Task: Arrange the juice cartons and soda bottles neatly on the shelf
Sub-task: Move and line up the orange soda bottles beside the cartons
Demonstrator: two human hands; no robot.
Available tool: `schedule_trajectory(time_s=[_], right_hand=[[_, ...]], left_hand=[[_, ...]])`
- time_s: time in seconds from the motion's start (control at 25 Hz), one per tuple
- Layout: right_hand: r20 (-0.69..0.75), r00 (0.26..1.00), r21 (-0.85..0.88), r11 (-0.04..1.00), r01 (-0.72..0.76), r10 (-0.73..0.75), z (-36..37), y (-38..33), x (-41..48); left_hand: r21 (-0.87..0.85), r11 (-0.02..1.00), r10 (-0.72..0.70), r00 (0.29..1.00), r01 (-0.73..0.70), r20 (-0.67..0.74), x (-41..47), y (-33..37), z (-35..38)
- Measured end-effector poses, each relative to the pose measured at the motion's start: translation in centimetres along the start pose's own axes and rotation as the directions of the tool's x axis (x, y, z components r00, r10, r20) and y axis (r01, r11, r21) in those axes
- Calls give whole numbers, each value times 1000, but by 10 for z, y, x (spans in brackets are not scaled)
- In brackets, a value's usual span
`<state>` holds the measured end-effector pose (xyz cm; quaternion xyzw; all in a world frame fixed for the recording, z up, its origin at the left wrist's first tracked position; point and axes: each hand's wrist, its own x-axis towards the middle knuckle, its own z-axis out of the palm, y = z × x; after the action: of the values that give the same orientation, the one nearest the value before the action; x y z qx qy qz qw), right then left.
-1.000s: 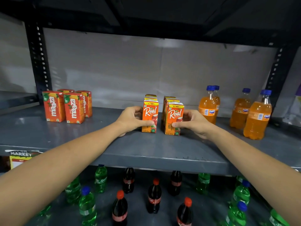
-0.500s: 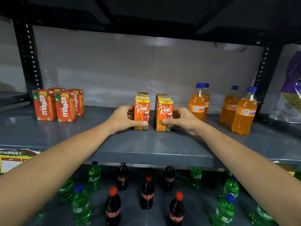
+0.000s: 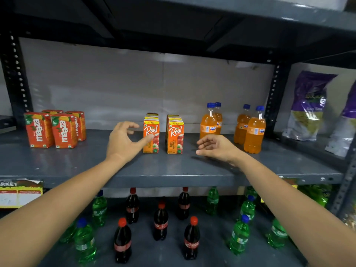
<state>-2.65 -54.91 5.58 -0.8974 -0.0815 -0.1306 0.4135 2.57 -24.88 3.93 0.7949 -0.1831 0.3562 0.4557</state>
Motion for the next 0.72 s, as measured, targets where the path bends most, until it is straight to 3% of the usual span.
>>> schedule_trajectory(time_s=[0.12, 0.24, 0.4, 0.48, 0.6, 0.72], right_hand=[[-29, 1000, -84, 996, -3, 0, -31, 5, -32], [-70, 997, -221, 975, 5, -21, -64, 5, -53], [-244, 969, -347, 937, -39, -50, -112, 11, -67], [-369, 926, -339, 939, -52, -83, -132, 19, -65], [-512, 855, -187, 982, -22, -78, -156, 36, -52], [-545, 838, -31, 999, -22, 2, -173, 58, -28]], left_hand=[[-29, 997, 68, 995, -70, -70, -11, 25, 3], [24, 976, 219, 975, -218, -35, -15, 61, 15], [-32, 940, 342, 938, -341, 54, -11, 121, 53], [-57, 951, 309, 946, -305, 97, -10, 138, 79], [-81, 990, 124, 986, -115, 110, -1, 146, 120], [-62, 995, -78, 993, 84, 83, 12, 142, 157]])
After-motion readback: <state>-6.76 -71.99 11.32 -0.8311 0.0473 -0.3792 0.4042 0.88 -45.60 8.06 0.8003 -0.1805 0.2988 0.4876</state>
